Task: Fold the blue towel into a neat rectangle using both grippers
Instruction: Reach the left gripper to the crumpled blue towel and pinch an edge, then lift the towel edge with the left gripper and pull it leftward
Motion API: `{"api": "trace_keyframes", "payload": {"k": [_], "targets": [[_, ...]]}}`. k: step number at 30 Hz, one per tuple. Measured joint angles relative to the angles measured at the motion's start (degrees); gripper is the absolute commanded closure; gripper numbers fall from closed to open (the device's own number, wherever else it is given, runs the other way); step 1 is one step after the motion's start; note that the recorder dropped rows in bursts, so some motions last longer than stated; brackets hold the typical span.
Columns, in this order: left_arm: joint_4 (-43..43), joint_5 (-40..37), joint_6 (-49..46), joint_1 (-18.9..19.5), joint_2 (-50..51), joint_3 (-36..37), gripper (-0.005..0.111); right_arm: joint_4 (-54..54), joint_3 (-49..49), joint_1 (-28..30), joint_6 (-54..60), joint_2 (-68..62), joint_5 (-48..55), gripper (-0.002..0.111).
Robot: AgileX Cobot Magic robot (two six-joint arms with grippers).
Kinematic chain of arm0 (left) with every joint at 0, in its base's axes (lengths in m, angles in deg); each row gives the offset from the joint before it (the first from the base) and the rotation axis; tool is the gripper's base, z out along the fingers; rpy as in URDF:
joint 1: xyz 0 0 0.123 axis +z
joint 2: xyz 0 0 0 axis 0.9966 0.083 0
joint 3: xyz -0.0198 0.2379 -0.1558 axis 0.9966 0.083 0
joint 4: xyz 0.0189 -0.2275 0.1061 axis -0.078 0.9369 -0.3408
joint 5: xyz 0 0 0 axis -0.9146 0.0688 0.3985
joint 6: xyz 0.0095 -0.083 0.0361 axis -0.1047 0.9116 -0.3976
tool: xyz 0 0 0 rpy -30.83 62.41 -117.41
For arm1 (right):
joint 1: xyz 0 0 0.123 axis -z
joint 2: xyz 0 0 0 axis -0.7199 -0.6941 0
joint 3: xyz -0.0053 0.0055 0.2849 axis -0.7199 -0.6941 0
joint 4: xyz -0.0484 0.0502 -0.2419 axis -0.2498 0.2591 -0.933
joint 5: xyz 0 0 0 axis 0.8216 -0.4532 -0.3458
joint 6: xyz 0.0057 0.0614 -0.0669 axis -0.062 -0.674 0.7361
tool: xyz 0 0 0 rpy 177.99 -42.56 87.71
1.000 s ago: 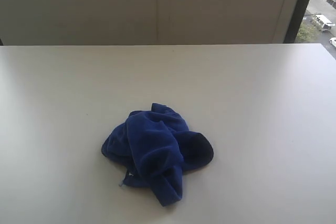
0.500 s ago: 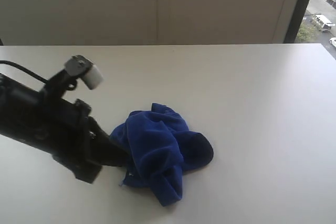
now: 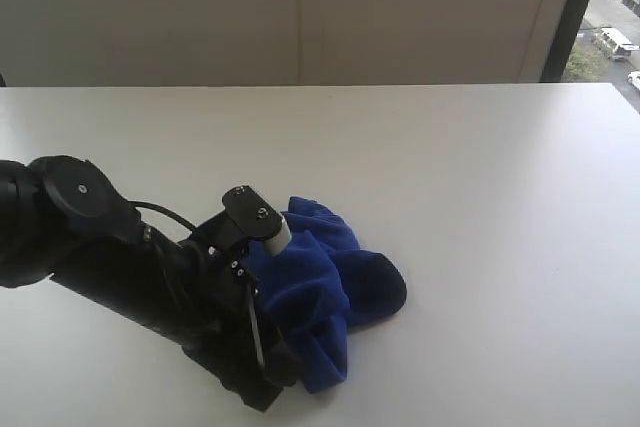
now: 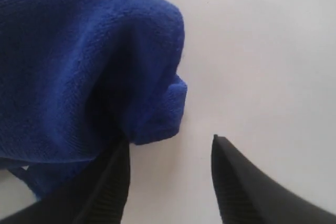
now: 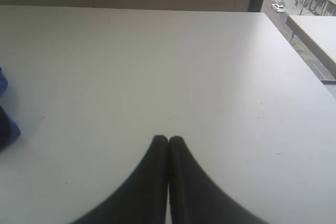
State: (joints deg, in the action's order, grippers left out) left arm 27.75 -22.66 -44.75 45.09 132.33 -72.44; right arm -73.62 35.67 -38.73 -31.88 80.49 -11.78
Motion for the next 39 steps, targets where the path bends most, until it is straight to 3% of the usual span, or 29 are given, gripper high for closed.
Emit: {"api": "trace_keyframes", "payload": {"k": [12, 14, 15, 19, 24, 28, 32, 35, 39], "targets": [[4.81, 6.21, -1.78, -0.25, 4.1, -0.8, 0.054, 0.0, 0.0, 0.0, 0.0, 0.0, 0.0, 0.108], [6.27, 6.21, -1.9, -0.25, 4.1, -0.94, 0.062, 0.0, 0.0, 0.0, 0.0, 0.0, 0.0, 0.108], [7.04, 6.21, -1.9, -0.25, 4.1, -0.94, 0.075, 0.0, 0.0, 0.0, 0.0, 0.0, 0.0, 0.108], [11.38, 6.83, -3.01, -0.25, 4.1, -0.94, 0.105, 0.0, 0.0, 0.0, 0.0, 0.0, 0.0, 0.108], [9.53, 8.28, -4.54, -0.25, 1.91, -0.94, 0.107, 0.0, 0.0, 0.0, 0.0, 0.0, 0.0, 0.108], [2.12, 7.21, -5.0, -0.25, -6.64, -0.94, 0.107, 0.0, 0.0, 0.0, 0.0, 0.0, 0.0, 0.108], [-13.49, 5.16, -1.04, -0.25, -21.61, -0.94, 0.107, 0.0, 0.0, 0.0, 0.0, 0.0, 0.0, 0.108], [-30.45, -3.29, 9.17, 1.36, -31.63, -2.11, 0.107, 0.0, 0.0, 0.0, 0.0, 0.0, 0.0, 0.108], [-47.86, -14.69, 17.75, 4.57, -35.57, -3.79, 0.107, 0.0, 0.0, 0.0, 0.0, 0.0, 0.0, 0.108]]}}
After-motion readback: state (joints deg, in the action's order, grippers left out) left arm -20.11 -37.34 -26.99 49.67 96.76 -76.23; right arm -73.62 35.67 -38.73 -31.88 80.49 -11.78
